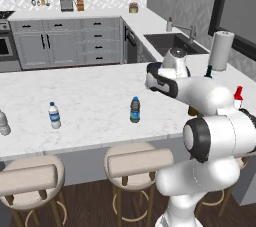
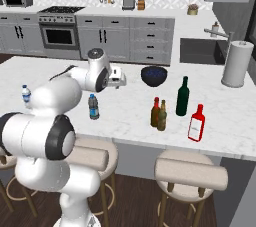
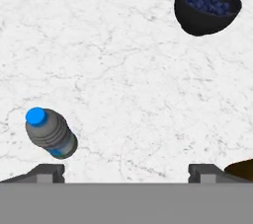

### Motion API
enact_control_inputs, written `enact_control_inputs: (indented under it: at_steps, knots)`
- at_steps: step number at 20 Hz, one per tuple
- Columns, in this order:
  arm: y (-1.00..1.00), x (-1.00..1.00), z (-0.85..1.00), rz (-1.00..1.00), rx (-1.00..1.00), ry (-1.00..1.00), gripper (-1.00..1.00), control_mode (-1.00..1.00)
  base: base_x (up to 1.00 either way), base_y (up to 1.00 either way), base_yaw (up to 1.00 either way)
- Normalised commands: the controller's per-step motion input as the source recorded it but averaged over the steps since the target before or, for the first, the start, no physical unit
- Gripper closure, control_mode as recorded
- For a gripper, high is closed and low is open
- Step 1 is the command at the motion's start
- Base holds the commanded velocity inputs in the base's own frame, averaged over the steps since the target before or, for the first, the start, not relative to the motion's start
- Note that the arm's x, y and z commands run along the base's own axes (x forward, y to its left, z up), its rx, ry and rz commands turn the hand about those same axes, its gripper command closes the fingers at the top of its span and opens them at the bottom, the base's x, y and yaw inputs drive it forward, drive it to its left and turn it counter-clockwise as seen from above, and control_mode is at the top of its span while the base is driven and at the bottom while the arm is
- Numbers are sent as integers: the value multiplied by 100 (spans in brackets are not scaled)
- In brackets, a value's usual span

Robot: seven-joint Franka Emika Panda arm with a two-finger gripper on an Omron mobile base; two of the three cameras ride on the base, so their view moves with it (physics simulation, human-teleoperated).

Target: Move the plastic bottles in the middle to the plastics group, and the glass bottles in the middle to the glass group.

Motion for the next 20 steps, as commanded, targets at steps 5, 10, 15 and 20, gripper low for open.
enact_control_inputs:
  at_steps: [5, 10, 15, 20]
  knots:
    - [77, 6, -5, 0, 0, 5, -100, -100, 0, 0, 0]
    - [54, 15, -31, 1, 8, 6, -100, -100, 0, 0, 0]
    - [36, 15, -37, 0, 6, 10, -100, -100, 0, 0, 0]
    - [18, 11, -35, 0, 0, 2, -100, -100, 0, 0, 0]
